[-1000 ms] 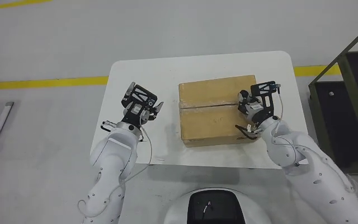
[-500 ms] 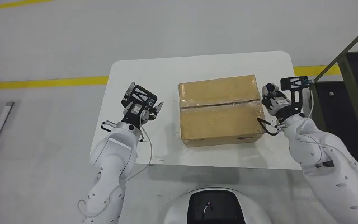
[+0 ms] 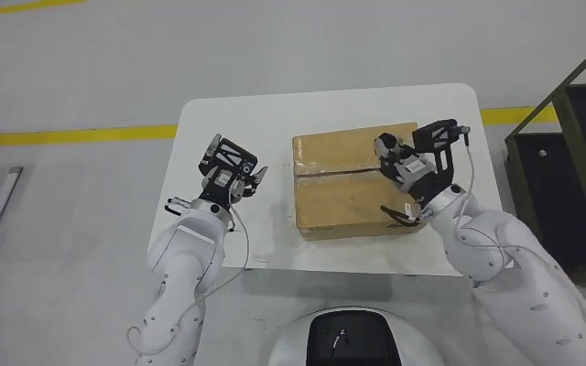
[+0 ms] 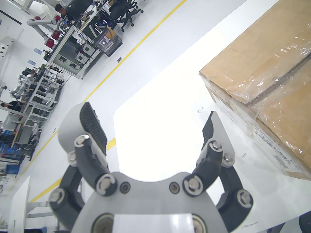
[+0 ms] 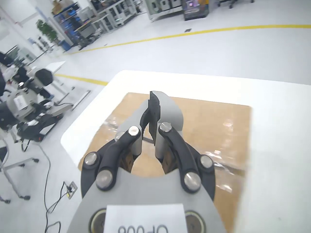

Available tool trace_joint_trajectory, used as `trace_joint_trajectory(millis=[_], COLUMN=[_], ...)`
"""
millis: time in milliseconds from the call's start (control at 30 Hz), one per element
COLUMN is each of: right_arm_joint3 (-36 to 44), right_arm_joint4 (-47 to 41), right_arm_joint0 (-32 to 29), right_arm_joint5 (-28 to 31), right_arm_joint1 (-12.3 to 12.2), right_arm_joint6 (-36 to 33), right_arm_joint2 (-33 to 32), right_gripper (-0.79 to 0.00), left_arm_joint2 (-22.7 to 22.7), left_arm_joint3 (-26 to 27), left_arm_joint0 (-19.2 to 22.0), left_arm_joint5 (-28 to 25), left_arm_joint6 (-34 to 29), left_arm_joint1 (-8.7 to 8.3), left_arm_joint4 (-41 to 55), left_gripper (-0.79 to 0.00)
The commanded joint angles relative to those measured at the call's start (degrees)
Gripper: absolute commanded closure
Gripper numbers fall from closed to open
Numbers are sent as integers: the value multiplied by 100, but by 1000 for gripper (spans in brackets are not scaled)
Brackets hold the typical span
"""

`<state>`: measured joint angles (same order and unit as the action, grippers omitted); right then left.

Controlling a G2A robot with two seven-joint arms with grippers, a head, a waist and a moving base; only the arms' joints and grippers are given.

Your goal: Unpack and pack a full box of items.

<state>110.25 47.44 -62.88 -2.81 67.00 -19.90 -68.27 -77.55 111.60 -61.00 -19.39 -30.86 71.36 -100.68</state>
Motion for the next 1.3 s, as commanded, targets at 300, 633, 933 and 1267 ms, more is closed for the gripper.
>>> trace_joint_trajectory(millis=[300,633,933,1267], right_arm_joint3=[-675,-421,-414,-96], right_arm_joint4=[589,555,491,461], right_arm_joint0=[44,-650,-849,-1215], right_arm_joint5=[-356,-562,-604,-738], right_arm_joint1=[101,-11,-47,-84], right_arm_joint6=[-50,-129,-136,73], right_arm_joint2=[495,-521,-1121,-1909], right_gripper=[0,0,0,0], left_arm_joint2=[0,0,0,0], left_arm_joint3=[0,0,0,0], left_arm_joint0=[0,0,0,0], left_arm_joint5=[0,0,0,0], left_arm_joint6=[0,0,0,0], left_arm_joint1=[0,0,0,0], left_arm_joint4=[0,0,0,0], left_gripper=[-785,-785,-785,-785])
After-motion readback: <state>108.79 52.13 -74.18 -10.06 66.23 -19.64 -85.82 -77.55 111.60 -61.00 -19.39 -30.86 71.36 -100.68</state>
